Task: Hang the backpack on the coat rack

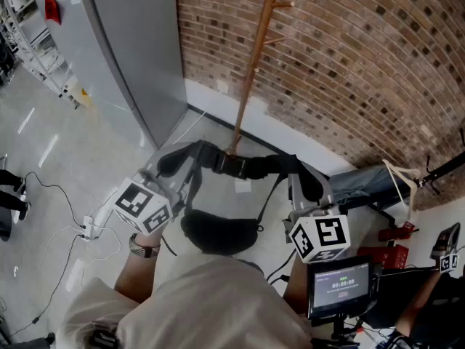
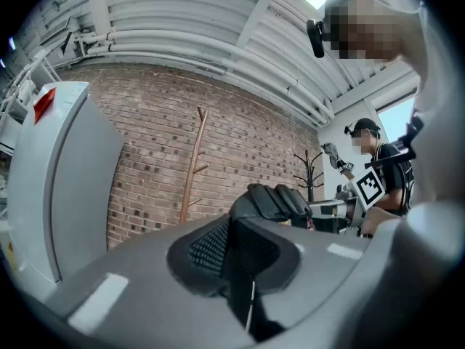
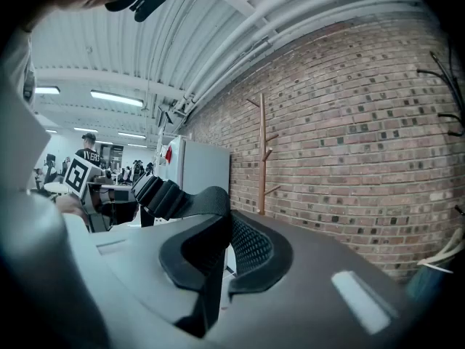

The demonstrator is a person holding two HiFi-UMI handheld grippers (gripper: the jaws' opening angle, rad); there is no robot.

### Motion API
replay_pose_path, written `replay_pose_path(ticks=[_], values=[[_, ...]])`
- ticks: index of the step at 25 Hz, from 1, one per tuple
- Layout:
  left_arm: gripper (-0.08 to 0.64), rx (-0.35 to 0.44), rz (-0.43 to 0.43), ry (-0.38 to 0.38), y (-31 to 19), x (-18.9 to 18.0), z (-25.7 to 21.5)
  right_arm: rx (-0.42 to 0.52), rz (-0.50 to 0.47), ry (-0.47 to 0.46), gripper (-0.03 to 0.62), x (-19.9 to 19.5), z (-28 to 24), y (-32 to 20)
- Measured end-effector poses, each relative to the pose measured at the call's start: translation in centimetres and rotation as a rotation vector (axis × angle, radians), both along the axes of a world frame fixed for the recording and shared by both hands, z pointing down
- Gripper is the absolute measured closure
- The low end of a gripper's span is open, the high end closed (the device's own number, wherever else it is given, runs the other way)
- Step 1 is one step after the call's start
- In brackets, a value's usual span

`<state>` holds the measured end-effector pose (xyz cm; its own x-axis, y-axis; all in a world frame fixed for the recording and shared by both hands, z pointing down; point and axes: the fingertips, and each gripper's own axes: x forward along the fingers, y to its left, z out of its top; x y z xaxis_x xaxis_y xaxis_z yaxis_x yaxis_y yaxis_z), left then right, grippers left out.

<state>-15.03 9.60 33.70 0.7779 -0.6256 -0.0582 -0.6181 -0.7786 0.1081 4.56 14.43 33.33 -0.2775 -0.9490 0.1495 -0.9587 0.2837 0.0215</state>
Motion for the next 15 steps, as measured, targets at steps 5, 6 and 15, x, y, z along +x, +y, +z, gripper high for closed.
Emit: replay_pose_path(ticks=[5, 6, 15], values=[[0.554, -0.028, -0.012, 0.027, 1.5, 0.0, -0.5, 0.028, -0.045, -0.042, 0.586, 0.1, -0.8, 1.3], [0.554, -0.035, -0.016, 0.036, 1.8, -0.1, -0.7, 0.031, -0.056, -0.056, 0.585, 0.0, -0.9, 1.4], [0.554, -0.025, -0.106, 0.052, 1.2, 0.8, -1.1, 0.059, -0.132, -0.049, 0.584, 1.6, -2.2, -0.1]])
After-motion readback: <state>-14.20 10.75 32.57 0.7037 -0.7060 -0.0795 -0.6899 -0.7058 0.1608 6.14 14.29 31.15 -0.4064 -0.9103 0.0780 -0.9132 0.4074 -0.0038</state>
